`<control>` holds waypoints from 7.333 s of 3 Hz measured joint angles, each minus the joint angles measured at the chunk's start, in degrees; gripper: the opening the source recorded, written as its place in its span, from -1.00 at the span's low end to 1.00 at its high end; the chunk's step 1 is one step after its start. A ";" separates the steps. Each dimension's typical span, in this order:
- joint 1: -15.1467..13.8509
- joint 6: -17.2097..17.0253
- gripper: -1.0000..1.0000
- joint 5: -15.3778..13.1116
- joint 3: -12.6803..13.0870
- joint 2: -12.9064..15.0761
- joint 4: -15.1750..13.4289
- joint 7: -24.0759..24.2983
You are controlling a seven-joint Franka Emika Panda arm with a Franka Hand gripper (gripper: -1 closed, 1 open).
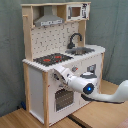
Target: Play with the kitchen
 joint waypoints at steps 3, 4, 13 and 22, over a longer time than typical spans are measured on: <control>3.46 1.24 1.00 0.00 0.01 0.02 0.33 4.63; 7.82 -2.73 1.00 0.00 0.03 0.02 -0.28 4.99; 24.07 -19.75 1.00 -0.14 -17.49 1.50 -4.59 -48.06; 27.59 -15.43 1.00 0.53 -36.93 13.61 -7.09 -98.02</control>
